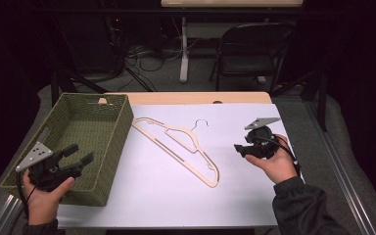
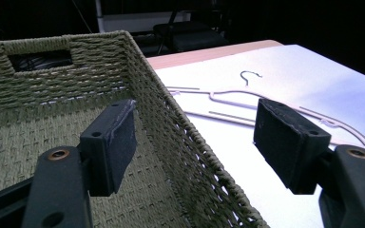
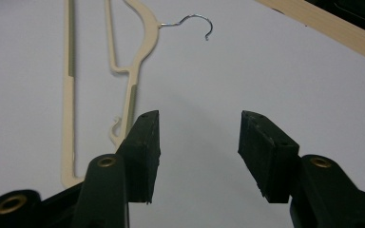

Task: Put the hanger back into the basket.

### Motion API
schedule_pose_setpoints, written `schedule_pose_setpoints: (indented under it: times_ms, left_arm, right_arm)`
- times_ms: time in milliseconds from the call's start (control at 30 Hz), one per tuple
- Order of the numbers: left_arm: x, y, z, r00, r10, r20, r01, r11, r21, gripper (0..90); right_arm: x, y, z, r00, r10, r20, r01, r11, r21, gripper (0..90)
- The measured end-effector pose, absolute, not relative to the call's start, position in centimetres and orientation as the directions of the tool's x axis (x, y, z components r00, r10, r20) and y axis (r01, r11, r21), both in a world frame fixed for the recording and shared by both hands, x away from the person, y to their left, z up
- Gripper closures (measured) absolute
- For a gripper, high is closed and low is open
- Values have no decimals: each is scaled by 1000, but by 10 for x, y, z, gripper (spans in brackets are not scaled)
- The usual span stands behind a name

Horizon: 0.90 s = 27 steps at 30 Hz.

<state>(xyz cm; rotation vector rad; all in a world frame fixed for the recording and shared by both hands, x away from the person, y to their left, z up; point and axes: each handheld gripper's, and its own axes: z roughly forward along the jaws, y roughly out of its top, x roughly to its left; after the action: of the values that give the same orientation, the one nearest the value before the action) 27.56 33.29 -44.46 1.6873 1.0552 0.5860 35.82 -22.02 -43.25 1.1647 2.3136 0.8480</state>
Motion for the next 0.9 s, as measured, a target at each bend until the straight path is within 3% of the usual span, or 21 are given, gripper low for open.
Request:
schedule_pose_setpoints:
  times_ms: [433, 533, 567, 600, 767, 900]
  left_arm:
    - [273, 335, -443, 496, 863, -94, 360, -105, 927, 305]
    - [273, 335, -444, 495, 864, -94, 361, -106, 927, 305]
    - [273, 335, -444, 495, 864, -94, 362, -107, 926, 304]
    - [273, 335, -444, 495, 864, -93, 362, -108, 926, 305]
    - [274, 335, -446, 493, 865, -94, 368, -109, 924, 305]
    - [274, 336, -446, 493, 865, -94, 368, -110, 924, 305]
  right_arm:
    - [409, -169, -406, -651, 755, -81, 560, 549, 620, 553]
    - [419, -158, -414, -652, 756, -58, 555, 528, 643, 569]
    - [421, -156, -412, -659, 749, -70, 589, 572, 570, 572]
    - [424, -153, -420, -661, 747, -69, 572, 561, 599, 578]
    - [434, -139, -442, -677, 730, -93, 589, 613, 526, 593]
    - [439, -128, -457, -682, 727, -79, 588, 610, 531, 607]
